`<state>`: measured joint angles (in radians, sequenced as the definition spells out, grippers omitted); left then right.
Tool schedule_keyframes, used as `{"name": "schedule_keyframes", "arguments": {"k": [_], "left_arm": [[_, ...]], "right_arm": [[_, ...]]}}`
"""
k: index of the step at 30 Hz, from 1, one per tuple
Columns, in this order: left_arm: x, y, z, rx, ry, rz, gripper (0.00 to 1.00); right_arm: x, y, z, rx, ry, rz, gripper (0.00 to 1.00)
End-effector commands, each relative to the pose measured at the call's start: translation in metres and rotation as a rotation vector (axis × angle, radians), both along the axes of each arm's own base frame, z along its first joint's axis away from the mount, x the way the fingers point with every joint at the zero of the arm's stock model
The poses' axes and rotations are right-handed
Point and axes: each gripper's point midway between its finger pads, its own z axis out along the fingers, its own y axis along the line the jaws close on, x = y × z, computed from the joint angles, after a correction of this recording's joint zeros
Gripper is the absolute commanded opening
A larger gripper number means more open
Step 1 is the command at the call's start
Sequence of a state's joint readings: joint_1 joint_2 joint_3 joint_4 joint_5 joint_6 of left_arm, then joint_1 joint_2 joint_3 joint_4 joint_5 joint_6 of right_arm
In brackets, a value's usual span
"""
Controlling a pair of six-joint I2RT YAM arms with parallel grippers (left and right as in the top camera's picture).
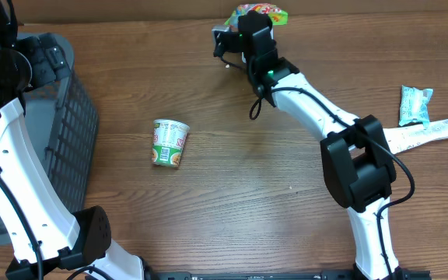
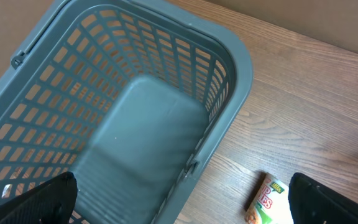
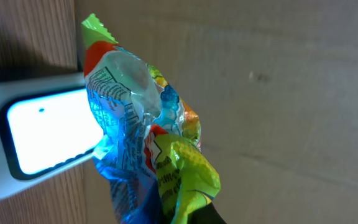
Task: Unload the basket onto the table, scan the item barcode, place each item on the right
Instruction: 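Hold the snack bag in front of the white scanner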
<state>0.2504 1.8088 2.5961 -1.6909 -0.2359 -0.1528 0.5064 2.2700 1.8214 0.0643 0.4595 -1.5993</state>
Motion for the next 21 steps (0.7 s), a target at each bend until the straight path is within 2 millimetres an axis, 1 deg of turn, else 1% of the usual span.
{"name": "schedule_keyframes", "arguments": {"k": [1,6,13,18,21], "left_arm": [[0.001,-0.001,0.000,0.008,0.004,-0.014,1.00],[0.001,-0.001,0.000,0.008,0.004,-0.014,1.00],[0.001,-0.001,0.000,0.008,0.004,-0.014,1.00],[0.001,-0.001,0.000,0.008,0.004,-0.014,1.00],[0.001,-0.001,0.000,0.008,0.004,-0.014,1.00]], "right_arm": [[-0.002,0.011,0.036,0.005,-0.078,0.008,0.04],[-0.002,0.012,0.035,0.003,-0.077,0.008,0.04],[-0.002,0.001,0.036,-0.014,-0.081,-0.052,0.04],[-0.002,-0.001,0.036,-0.018,-0.082,-0.064,0.04],[-0.007,-0.004,0.030,-0.048,-0.033,-0.066,0.04]]}}
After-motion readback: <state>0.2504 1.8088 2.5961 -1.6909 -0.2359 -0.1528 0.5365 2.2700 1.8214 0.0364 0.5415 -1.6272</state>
